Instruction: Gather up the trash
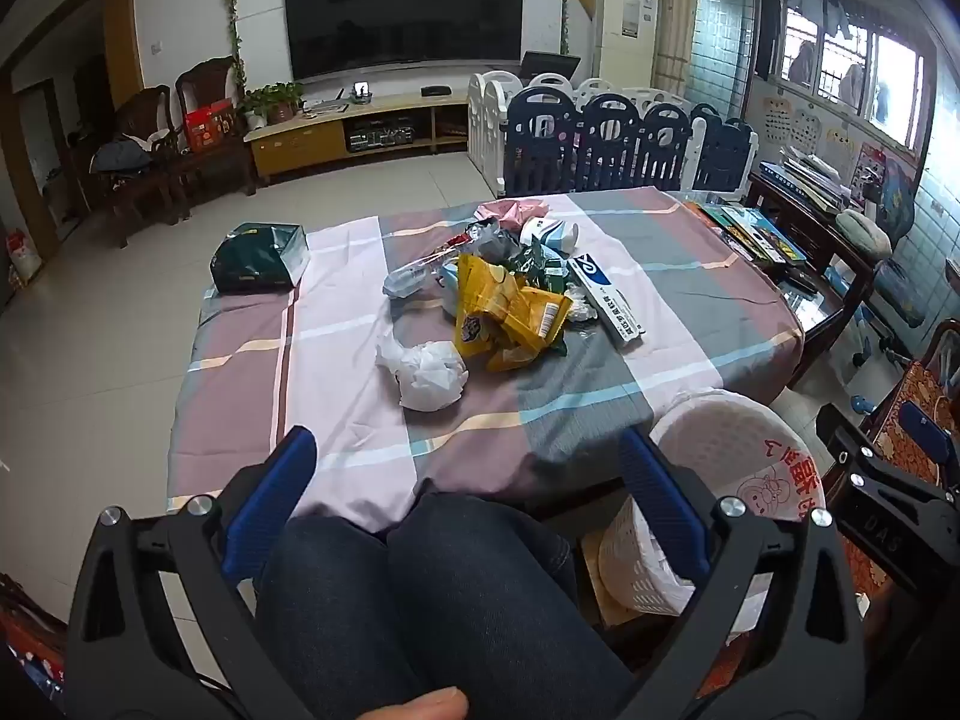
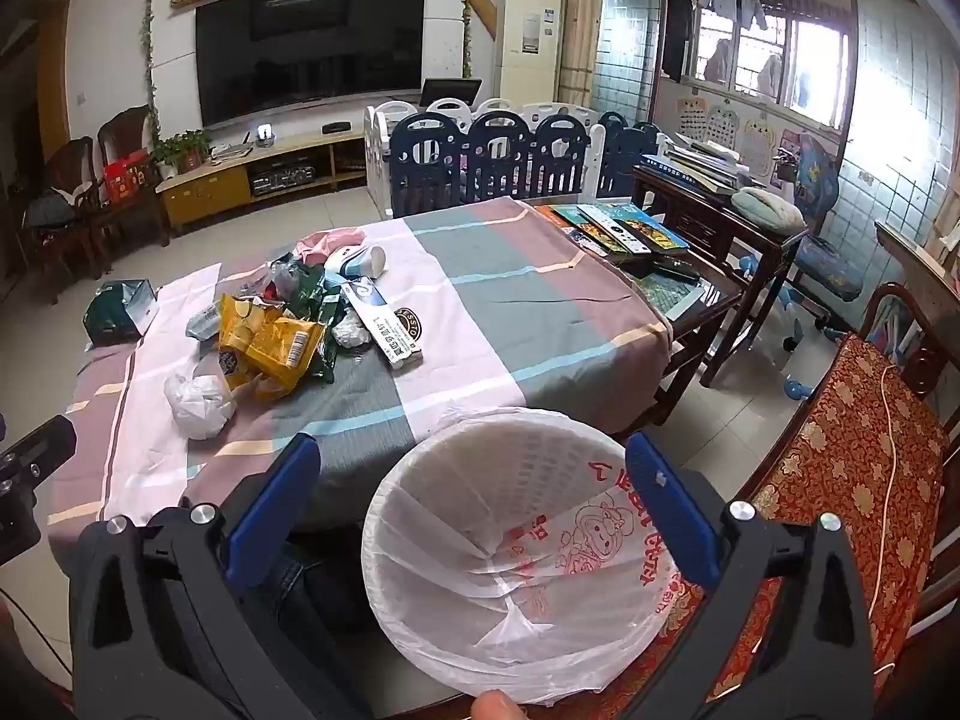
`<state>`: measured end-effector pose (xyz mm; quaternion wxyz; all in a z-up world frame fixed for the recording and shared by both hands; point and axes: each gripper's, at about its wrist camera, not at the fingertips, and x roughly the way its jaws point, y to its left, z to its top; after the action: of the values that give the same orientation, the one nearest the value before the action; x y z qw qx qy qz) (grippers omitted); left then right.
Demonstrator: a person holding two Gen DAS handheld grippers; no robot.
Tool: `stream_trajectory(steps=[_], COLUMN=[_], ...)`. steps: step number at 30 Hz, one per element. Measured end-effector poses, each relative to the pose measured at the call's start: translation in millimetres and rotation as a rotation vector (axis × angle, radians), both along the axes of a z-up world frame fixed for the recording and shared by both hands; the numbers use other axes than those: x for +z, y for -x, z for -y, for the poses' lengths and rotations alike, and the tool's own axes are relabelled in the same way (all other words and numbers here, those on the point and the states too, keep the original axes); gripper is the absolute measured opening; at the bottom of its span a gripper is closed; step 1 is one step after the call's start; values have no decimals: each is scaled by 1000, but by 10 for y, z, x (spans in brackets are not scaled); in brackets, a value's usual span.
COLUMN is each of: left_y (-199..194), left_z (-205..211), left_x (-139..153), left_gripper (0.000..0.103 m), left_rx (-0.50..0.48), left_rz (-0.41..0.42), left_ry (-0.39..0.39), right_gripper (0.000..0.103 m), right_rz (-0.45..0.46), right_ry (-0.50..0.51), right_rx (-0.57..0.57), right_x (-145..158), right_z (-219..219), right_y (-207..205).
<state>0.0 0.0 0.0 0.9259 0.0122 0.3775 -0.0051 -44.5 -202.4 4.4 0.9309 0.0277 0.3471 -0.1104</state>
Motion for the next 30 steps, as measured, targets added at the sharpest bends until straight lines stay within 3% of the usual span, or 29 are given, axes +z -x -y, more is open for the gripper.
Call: stream_trajectory(steps=[30], left_y=[1], left_z=[-8], left_x=[-7], left_gripper=[100], left_rx=[2], left_rz=[-5], left_ry=[9], right_gripper=[100], right_rz=[22], right_ry=[7], right_rx=[8], right_x=[72], right_z=[-29], right_y=[48])
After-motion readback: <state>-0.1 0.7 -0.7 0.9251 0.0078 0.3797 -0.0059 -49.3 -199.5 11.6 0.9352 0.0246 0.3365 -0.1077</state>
